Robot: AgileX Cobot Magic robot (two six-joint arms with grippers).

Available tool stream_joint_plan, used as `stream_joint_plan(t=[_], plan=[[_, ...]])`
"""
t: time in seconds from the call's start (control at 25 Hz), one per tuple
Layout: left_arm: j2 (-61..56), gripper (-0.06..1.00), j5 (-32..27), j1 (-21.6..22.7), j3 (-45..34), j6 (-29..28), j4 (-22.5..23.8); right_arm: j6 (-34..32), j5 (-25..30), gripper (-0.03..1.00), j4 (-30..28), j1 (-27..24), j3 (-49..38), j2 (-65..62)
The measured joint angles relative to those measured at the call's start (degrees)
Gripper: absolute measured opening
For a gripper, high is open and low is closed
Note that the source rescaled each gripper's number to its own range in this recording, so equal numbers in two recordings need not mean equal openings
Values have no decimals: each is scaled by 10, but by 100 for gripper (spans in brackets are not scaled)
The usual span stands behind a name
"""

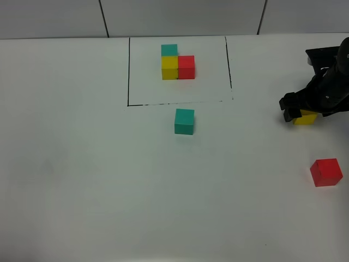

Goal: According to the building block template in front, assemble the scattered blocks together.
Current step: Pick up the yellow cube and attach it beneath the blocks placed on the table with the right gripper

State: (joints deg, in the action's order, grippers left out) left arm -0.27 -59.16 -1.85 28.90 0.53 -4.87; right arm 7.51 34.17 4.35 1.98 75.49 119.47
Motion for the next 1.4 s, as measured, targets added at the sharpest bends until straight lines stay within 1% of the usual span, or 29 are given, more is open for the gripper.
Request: stream_joint_plan(t=[0.76,0.84,0.88,0.96,1.0,1.04,1.16,1.28,1.4], plan=[[0,98,0,0,0,0,0,0,3,62,-1,-6,5,11],[0,98,0,0,0,0,0,0,3,56,-1,-6,5,12],[0,98,0,0,0,0,0,0,3,48,-2,-7,5,12],[0,98,0,0,0,0,0,0,3,23,-2,-7,5,12],[0,98,0,0,0,0,0,0,3,4,-2,-7,5,12],[0,98,0,0,0,0,0,-2,4,1,-2,-7,6,12],[0,98,0,0,0,0,0,-13,10,0,-1,-7,7,8],[0,98,0,0,0,0,0,-21,40,0,-1,0,7,-15],[0,98,0,0,0,-1,0,-36,84,0,-1,30,7,-50]])
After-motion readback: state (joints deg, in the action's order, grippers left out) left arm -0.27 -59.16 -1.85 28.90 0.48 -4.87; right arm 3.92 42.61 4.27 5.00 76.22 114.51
